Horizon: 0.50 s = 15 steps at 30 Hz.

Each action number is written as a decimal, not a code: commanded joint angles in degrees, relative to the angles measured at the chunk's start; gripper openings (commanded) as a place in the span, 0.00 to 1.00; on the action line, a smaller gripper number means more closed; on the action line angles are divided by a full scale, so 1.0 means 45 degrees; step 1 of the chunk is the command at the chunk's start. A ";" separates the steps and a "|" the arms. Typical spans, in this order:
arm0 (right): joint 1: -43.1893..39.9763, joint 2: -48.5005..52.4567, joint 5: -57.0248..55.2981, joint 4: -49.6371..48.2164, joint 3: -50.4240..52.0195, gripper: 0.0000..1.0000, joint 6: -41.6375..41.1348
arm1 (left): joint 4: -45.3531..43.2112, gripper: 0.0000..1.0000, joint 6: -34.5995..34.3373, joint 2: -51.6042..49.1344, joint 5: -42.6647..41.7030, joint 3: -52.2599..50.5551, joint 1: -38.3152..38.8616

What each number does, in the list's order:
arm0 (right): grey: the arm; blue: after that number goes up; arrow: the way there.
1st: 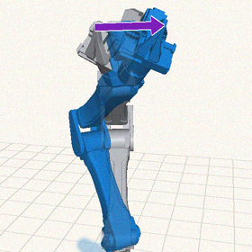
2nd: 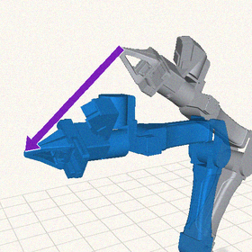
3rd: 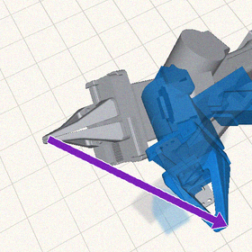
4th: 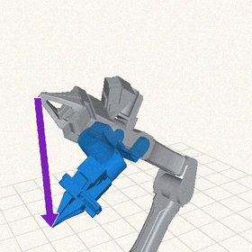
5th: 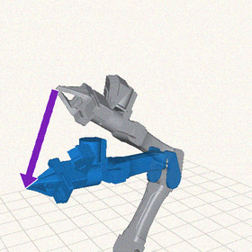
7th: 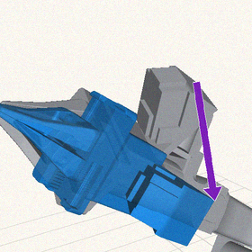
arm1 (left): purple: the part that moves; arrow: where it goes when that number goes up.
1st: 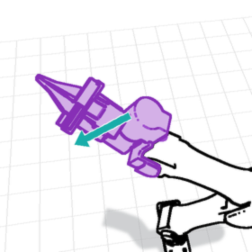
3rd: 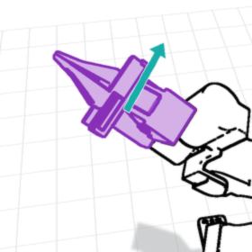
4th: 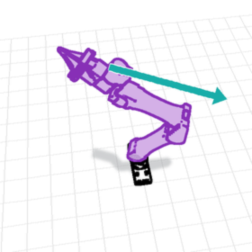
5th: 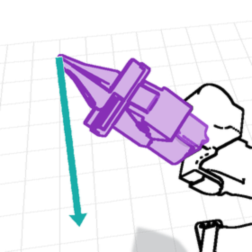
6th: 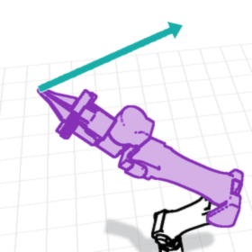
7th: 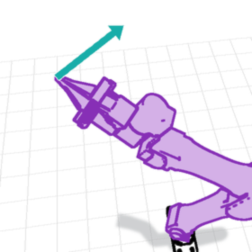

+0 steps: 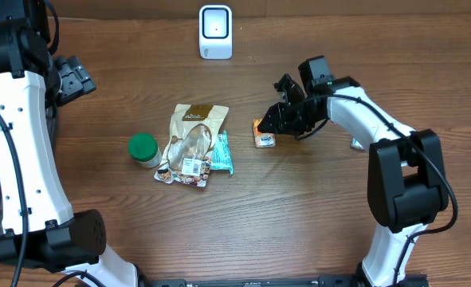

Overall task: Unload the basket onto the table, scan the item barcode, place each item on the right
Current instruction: 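Lift the orange packet and set it down right of the pile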

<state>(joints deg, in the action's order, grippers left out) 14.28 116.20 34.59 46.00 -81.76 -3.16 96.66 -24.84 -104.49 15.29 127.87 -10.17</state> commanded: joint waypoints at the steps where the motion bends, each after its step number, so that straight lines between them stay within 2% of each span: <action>1: -0.0019 -0.0777 -0.0408 0.0986 -0.1020 0.46 0.0097 | 0.0024 1.00 0.0194 0.0053 0.0170 0.0019 0.0019; 7: 0.0393 -0.0865 -0.2195 0.1564 -0.0699 0.51 0.0039 | 0.0029 1.00 0.0194 0.0053 0.0165 0.0019 0.0019; 15: 0.0505 -0.0685 -0.2589 -0.0418 0.1161 0.49 -0.1064 | 0.0029 1.00 0.0194 0.0053 0.0165 0.0019 0.0019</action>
<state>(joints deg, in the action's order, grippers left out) 16.60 113.84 24.34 46.09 -79.20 -5.80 96.68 -24.84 -104.49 15.29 127.87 -10.17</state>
